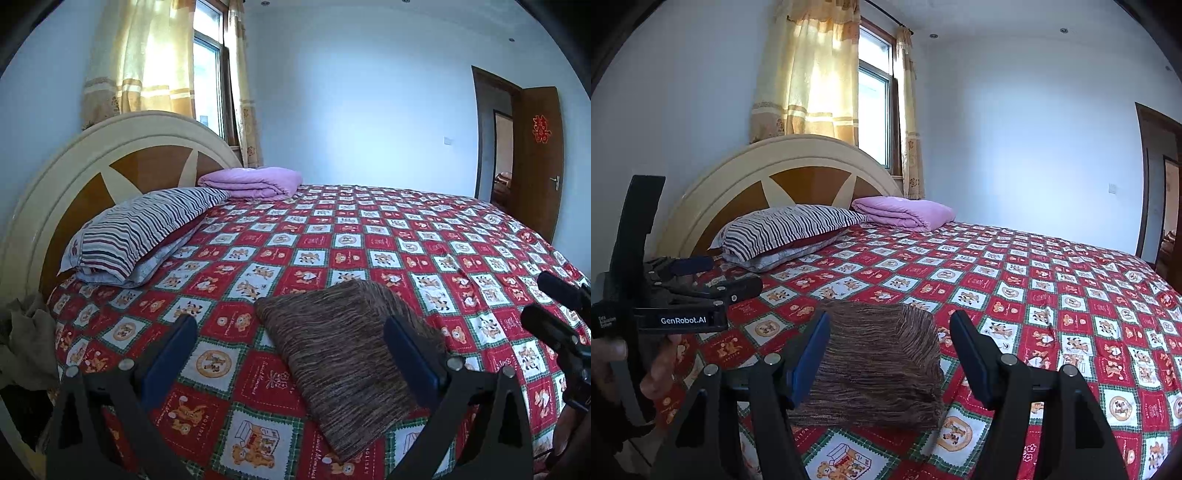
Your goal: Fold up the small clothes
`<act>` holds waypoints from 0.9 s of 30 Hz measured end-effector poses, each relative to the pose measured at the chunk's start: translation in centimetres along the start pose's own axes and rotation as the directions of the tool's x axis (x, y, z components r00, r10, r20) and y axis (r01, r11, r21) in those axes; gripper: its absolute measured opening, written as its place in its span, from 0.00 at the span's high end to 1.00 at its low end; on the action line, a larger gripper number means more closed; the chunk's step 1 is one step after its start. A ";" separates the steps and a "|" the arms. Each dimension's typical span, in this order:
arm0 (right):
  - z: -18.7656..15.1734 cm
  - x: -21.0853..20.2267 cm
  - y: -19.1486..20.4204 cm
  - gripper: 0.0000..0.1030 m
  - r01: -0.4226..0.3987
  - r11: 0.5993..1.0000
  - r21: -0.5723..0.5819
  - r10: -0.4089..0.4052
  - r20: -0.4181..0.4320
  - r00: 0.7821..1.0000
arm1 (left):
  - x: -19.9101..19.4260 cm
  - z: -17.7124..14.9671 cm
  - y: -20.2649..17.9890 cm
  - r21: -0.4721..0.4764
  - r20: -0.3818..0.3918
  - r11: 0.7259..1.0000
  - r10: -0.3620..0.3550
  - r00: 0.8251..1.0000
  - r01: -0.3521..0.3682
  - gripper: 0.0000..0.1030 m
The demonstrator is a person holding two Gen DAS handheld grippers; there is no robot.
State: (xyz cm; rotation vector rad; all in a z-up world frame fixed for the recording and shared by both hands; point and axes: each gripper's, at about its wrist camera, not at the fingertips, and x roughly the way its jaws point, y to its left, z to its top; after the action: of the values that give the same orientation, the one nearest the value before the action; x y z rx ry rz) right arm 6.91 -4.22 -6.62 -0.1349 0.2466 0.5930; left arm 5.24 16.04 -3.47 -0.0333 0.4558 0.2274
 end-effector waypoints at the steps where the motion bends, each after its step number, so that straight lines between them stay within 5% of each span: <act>1: -0.1 0.0 0.0 0.34 0.000 1.000 0.002 0.000 0.000 1.000 | 0.0 0.0 -0.1 0.001 0.000 1.000 0.000 1.000 0.000 0.00; 27: -0.7 -0.4 0.0 0.34 -0.012 1.000 0.011 0.012 -0.009 1.000 | 0.0 -0.2 -0.9 0.025 -0.003 1.000 -0.008 1.000 0.008 0.00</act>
State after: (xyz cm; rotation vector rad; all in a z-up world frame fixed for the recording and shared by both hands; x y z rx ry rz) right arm 6.48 -4.51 -7.19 -0.1256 0.2594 0.6029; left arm 5.41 15.17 -3.63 -0.0110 0.4612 0.2137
